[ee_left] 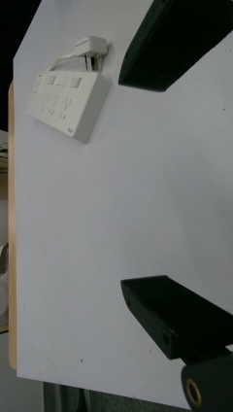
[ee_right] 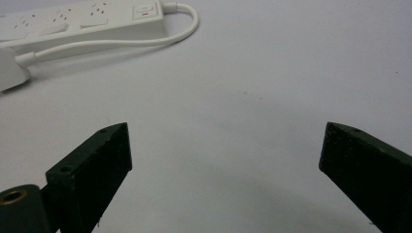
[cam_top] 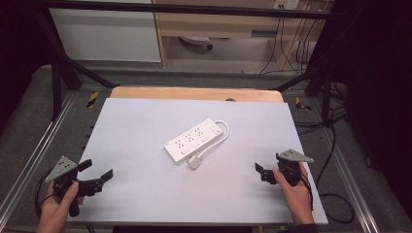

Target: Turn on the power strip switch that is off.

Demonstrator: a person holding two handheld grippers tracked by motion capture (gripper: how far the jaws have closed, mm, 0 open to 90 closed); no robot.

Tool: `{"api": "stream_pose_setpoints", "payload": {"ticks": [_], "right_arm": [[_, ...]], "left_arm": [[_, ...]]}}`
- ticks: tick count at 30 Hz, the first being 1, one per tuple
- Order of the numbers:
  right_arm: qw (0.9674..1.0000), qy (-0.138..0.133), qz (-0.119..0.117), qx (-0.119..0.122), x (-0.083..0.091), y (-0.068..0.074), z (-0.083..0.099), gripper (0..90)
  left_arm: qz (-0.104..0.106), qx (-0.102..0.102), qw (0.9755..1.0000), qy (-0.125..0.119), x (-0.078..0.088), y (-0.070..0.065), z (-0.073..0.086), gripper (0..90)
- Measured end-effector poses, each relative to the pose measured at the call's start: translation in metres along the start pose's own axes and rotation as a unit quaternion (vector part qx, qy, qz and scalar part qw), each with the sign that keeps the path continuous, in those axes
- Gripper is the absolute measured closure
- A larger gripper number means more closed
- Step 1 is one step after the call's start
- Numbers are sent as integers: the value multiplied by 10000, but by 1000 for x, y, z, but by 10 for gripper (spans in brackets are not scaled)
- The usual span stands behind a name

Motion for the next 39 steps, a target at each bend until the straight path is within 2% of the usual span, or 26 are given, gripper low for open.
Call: {"api": "stream_pose_setpoints", "payload": {"ticks": [8, 17, 25, 39], "right_arm": [[10000, -23, 15, 56, 1, 1, 0, 50], [9998, -170, -38, 112, 4, 8, -7, 43], [9998, -180, -75, 65, 8, 11, -10, 39], [9991, -236, -311, 176, 13, 31, -19, 34]], "left_arm": [[19, 23, 10000, 59, -1, 0, 2, 60], [20, 46, 10000, 56, -1, 0, 2, 60], [22, 52, 10000, 74, -1, -1, 2, 60], [34, 34, 10000, 62, -1, -2, 2, 59]]}}
Point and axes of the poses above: each handheld gripper's, and its own axes: x roughly backward along the jaws, z roughly out of its underside, y roughly to its left, the point moved 8 cm from there along -x, roughly forward along the jaws, and after that the axes turned 2 degrees about -x, right-handed, at the moved point
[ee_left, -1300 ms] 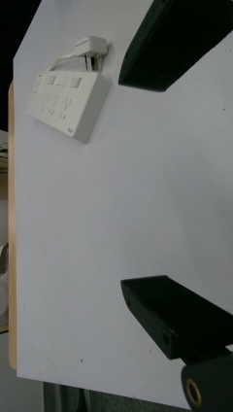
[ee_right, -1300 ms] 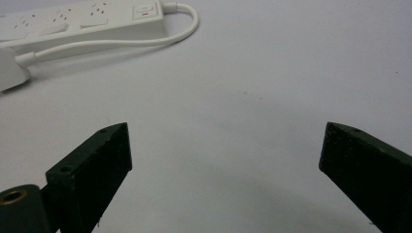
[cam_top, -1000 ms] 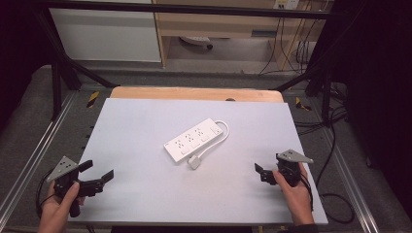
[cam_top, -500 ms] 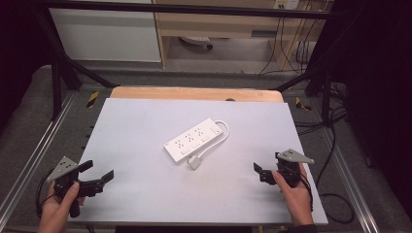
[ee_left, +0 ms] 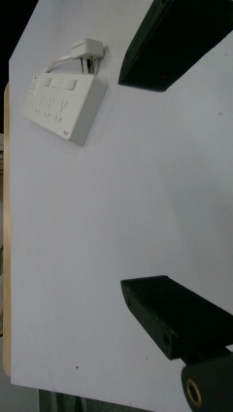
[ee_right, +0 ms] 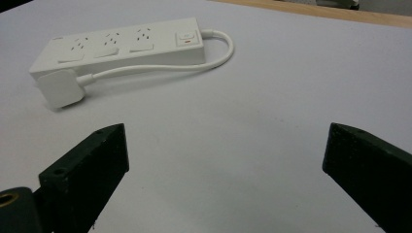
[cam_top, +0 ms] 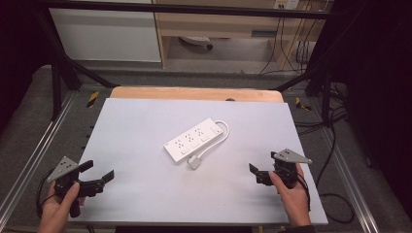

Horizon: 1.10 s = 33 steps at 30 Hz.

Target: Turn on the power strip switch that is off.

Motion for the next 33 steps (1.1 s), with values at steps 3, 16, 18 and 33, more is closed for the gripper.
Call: {"api": "stream_pose_setpoints", "payload": {"ticks": [3, 16, 18, 33], "right_arm": [[10000, -50, -40, 1, 0, 3, -3, 38], [9998, -148, -109, 107, 2, 17, -23, 33], [9998, -143, -117, 110, 2, 18, -25, 32], [9989, -203, -246, 353, -6, 32, -55, 30]], "left_arm": [[11, 10, 10000, 6, 0, 1, 0, 59], [-11, -39, 10000, 32, 0, 1, 1, 59], [-6, -32, 10000, 34, 0, 1, 1, 59], [-25, -16, 10000, 81, -1, 2, 3, 59]]}}
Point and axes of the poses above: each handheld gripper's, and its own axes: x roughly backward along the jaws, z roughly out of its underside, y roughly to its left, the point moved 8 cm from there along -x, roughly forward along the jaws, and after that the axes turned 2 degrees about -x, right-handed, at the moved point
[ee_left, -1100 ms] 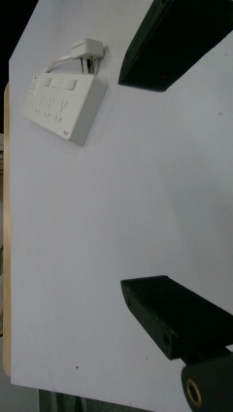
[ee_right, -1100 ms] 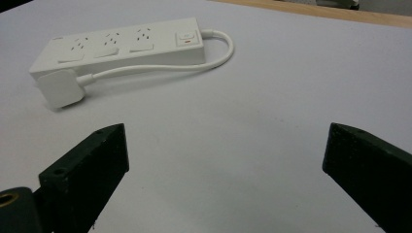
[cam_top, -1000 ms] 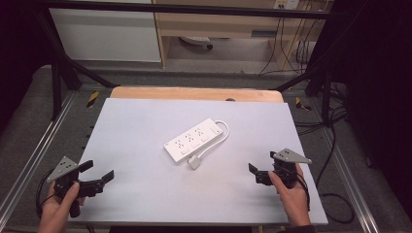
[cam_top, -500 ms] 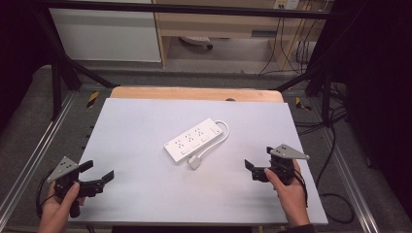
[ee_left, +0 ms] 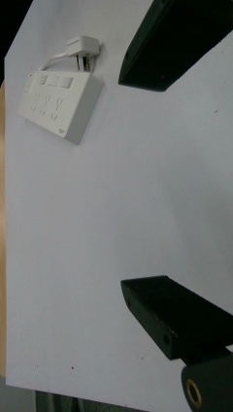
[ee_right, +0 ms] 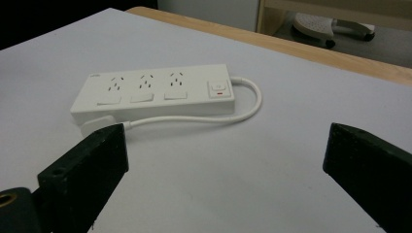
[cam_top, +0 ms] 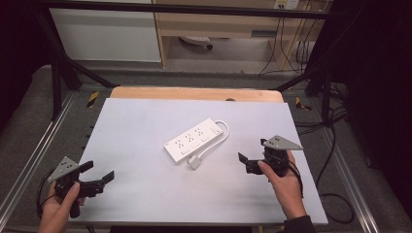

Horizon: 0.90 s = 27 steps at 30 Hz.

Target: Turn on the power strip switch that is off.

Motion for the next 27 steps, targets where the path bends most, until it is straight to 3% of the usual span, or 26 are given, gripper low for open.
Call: {"api": "stream_pose_setpoints", "payload": {"ticks": [15, 27], "right_arm": [[9995, -306, -57, 109, -17, 13, -35, 30], [9994, 64, -304, 128, -29, 21, -34, 28]], "left_arm": [[32, -34, 10000, 64, -2, -2, 2, 59], [31, -31, 9999, 125, -3, -3, 2, 59]]}}
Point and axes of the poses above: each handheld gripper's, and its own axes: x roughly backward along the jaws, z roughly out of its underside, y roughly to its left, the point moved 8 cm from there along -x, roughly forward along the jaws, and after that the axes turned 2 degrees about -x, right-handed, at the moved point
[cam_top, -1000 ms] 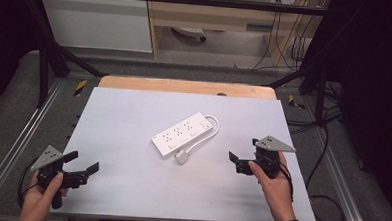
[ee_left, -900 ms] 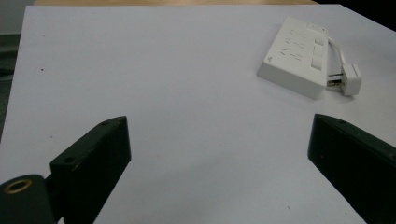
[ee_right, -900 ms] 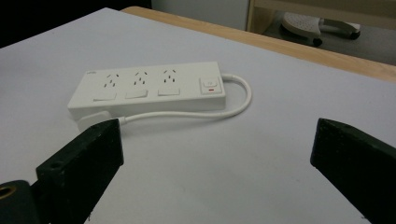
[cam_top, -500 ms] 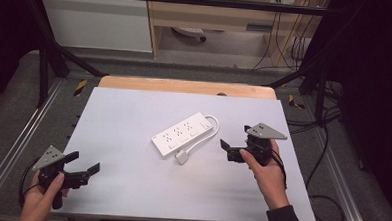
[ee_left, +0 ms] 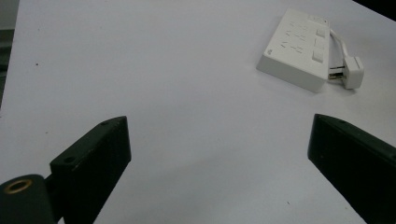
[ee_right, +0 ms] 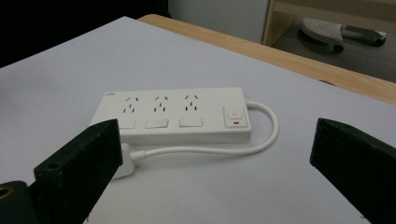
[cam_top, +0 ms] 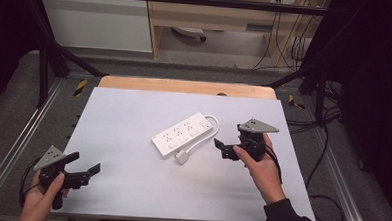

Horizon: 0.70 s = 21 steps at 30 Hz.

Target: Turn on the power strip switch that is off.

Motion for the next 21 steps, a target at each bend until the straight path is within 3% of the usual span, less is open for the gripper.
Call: {"api": "stream_pose_setpoints", "payload": {"ticks": [21], "right_arm": [[10000, -34, 39, -62, -20, -1, -11, 37]], "left_arm": [[-3, -9, 10000, 23, -1, 1, 1, 59]]}}
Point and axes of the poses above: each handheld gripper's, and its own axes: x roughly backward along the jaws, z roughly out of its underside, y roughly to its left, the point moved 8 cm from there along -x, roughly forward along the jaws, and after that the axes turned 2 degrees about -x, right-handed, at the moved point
